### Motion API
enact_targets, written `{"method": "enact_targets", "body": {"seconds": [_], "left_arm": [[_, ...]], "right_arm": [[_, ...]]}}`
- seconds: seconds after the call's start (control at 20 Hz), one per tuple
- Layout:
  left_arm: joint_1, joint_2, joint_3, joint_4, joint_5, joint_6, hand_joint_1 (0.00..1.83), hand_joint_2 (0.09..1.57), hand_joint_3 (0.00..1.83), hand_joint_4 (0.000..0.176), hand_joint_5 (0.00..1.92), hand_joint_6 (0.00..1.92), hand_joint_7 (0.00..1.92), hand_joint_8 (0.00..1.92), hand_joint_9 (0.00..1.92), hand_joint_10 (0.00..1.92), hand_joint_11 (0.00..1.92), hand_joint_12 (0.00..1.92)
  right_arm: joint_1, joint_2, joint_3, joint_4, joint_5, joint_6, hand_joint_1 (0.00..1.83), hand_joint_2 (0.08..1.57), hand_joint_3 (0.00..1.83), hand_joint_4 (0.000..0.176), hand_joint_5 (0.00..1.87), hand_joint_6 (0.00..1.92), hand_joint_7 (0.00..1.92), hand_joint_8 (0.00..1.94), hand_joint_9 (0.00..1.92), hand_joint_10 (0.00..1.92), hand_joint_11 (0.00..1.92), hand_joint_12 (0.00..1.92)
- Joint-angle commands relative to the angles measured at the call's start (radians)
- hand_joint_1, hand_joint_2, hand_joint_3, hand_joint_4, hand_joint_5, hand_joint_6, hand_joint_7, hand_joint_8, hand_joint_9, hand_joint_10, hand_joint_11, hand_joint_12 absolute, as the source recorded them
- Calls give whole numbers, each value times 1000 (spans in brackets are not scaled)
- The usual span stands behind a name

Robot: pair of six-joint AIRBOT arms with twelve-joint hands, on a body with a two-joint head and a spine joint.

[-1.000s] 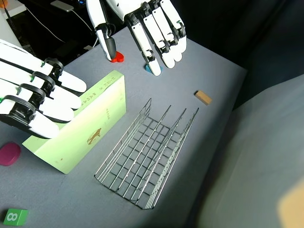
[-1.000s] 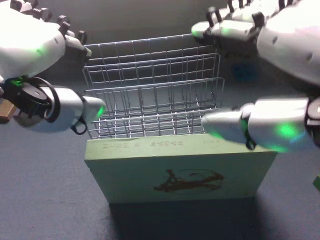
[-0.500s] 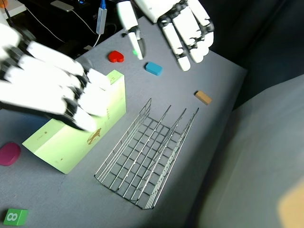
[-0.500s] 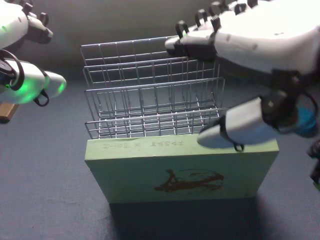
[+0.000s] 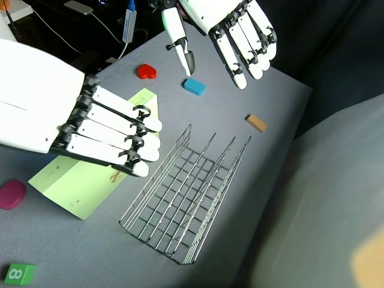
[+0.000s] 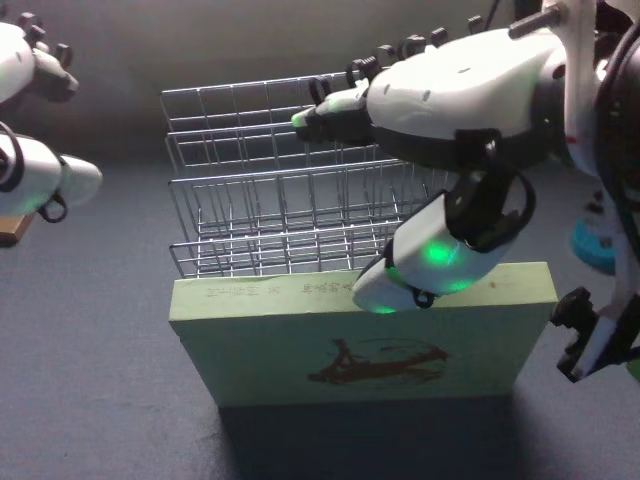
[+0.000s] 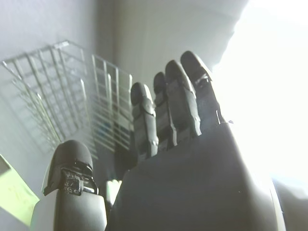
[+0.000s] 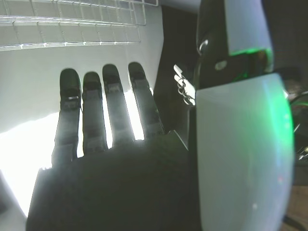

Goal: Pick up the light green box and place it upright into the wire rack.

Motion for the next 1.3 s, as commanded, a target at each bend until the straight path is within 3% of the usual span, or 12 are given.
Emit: {"method": "enact_targets", "body": {"seconds": [0.0,0.15,0.7,1.25], "left_arm": [[-3,4,5,78,-19,32,156,1255,0,26,392,4,257,2,257,2,0,715],[-3,4,20,36,-21,111,165,1253,0,26,393,3,255,1,255,1,0,717],[-22,15,26,36,-28,115,169,1255,1,26,376,0,253,0,259,1,0,729],[-33,16,24,36,-18,120,188,1249,0,26,384,2,244,0,259,0,0,732]], "right_arm": [[20,-15,8,-43,32,2,853,910,0,41,137,0,137,5,82,1,0,503],[18,-60,36,6,31,-1,857,911,0,41,143,3,133,3,81,1,0,503],[-63,-162,112,5,33,36,876,877,0,40,157,4,139,4,87,1,0,489],[-108,-175,114,5,16,103,863,858,0,39,164,1,145,1,99,2,0,543]]}}
